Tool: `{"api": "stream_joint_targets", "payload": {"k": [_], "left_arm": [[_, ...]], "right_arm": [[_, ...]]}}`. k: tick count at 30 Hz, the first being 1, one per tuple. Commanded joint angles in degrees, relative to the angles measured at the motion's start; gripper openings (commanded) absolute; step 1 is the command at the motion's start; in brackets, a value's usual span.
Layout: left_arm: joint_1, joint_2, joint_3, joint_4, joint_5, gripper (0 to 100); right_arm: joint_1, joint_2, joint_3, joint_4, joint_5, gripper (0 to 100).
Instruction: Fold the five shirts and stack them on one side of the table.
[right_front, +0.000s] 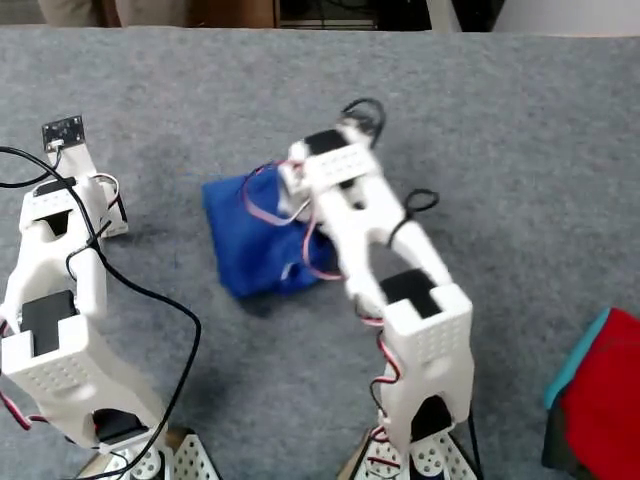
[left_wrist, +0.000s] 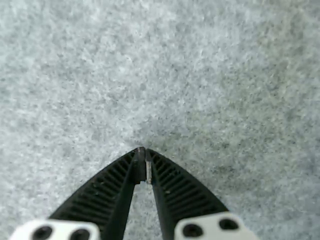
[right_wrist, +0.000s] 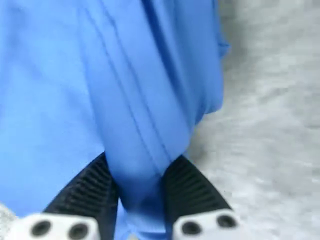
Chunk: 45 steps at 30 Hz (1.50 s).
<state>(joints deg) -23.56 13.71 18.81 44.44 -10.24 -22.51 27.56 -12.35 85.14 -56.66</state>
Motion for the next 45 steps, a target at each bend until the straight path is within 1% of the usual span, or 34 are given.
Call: {"api": "stream_joint_targets", "payload": {"k": [1,6,9,13,19,22,24,27,31,34,39,42,45], "left_arm": [[0.18,-1.54,-0.26,-0.7,-0.44,2],[0.18,-1.54,-0.26,-0.7,-0.44,2],[0.18,-1.54,-0.26,-0.7,-0.44,2],[0.18,-1.54,-0.26,-0.7,-0.44,2],[0.18,-1.54,-0.26,-0.7,-0.44,2],[0.18,-1.54,-0.26,-0.7,-0.44,2],[0.09,-1.54,-0.26,-0.7,-0.35,2],[0.09,-1.54,-0.18,-0.7,-0.35,2],[0.18,-1.54,-0.09,-0.7,-0.44,2],[0.26,-1.45,0.0,-0.7,-0.53,2],[0.35,-1.45,0.0,-0.7,-0.53,2],[0.7,-1.45,-0.09,-0.7,-0.53,2],[1.23,-1.45,0.09,-0.7,-0.53,2]], "right_arm": [[7.43,-0.22,-8.57,7.38,2.9,0.4],[19.03,-0.31,-18.95,17.41,9.32,0.4],[26.77,-3.82,-18.33,17.23,15.91,0.4],[36.26,-12.44,-12.18,17.23,22.51,0.4],[49.01,-30.2,4.88,17.14,30.86,0.4],[56.66,-38.11,11.21,17.05,35.96,0.4],[63.16,-42.15,13.67,16.88,40.0,0.4],[74.86,-45.14,14.29,15.3,47.47,0.4],[89.8,-44.18,14.55,10.37,56.53,0.5],[98.07,-41.71,14.11,7.91,61.45,0.5],[107.21,-37.41,14.11,2.99,67.08,0.5],[110.11,-36.35,14.11,1.23,69.27,0.5],[110.81,-36.18,14.11,1.14,71.38,0.5]]}}
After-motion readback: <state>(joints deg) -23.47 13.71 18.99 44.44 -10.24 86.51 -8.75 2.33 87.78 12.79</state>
